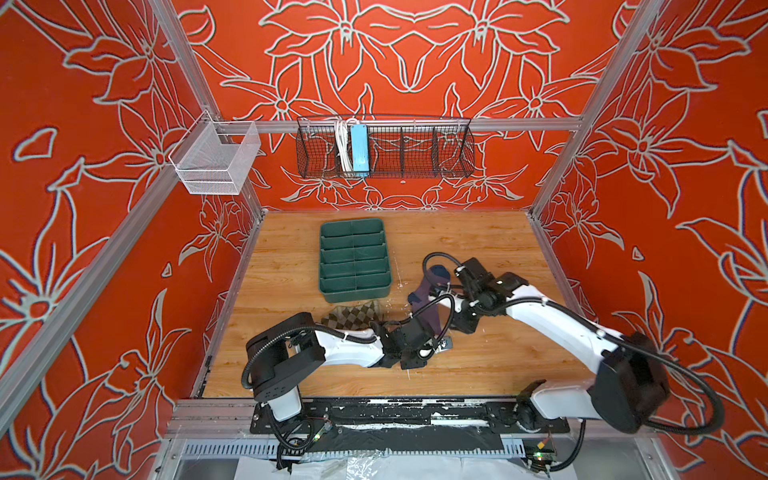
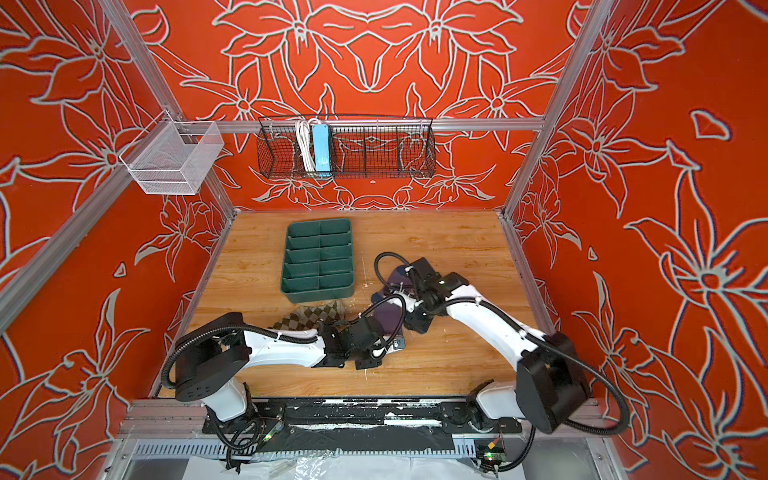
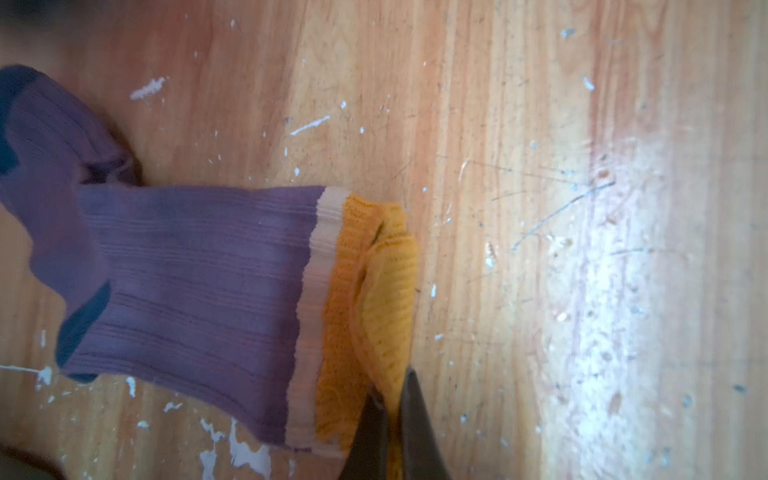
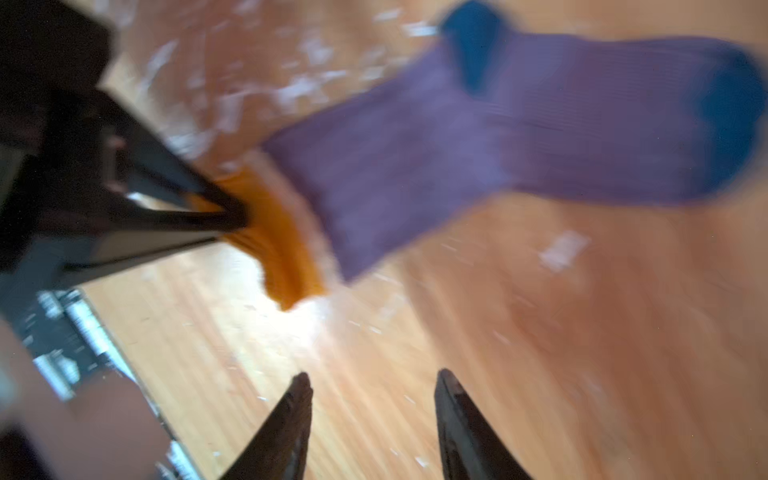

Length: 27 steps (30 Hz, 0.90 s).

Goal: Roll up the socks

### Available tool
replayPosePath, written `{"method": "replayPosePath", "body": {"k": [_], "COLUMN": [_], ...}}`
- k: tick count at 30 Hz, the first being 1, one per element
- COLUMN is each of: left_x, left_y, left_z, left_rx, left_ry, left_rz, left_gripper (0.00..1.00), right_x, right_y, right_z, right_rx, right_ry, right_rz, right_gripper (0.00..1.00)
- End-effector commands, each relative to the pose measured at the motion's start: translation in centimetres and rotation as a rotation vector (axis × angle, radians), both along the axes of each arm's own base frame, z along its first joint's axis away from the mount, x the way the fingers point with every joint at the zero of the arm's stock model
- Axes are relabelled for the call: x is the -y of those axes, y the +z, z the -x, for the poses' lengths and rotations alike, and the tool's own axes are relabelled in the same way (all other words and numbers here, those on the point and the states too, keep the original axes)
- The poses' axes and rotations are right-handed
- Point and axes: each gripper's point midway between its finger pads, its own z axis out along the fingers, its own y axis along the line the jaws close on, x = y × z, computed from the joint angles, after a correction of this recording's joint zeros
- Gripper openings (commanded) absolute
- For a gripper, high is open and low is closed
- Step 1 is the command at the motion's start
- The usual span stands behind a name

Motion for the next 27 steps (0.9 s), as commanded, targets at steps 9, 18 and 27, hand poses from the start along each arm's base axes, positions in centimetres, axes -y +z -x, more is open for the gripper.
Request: {"method": "replayPosePath", "body": {"k": [9,18,27], "left_x": [-1.2,-0.8,-0.9], "left_y": [-1.9,-2.4,-2.5], "left_z": [2.6,1.3,0.5], "left_rx": [-0.565,-0.783,-0.92], "left_ry": [0.033,0.107,0.154], "left_rz": [-0.148,-0.138,-0.117], "left_gripper": [0.0,0.0,0.0], "right_x": [6.3,1.9,-4.6], "right_y": [11.8,1.9,-4.6], "right_z": [-3.4,9.0,7.3], "right_rx": [0.602,0.498,0.59], "right_ry": [-0.191,0.634,0.834], "right_rz": [-0.06,0.147,0.358], "right_gripper": [0.59,0.61,0.56]}}
